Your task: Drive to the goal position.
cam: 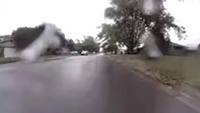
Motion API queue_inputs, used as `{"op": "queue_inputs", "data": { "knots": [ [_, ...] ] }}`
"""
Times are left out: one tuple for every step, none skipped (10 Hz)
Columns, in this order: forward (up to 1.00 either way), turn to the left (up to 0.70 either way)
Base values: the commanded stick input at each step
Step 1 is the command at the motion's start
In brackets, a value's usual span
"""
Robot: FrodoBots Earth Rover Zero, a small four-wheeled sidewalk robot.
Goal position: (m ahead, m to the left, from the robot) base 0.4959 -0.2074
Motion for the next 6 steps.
{"op": "queue_inputs", "data": {
  "knots": [
    [0.70,0.00],
    [0.70,0.00],
    [0.70,0.00],
    [0.70,0.00],
    [0.70,0.00],
    [0.70,0.00]
  ]
}}
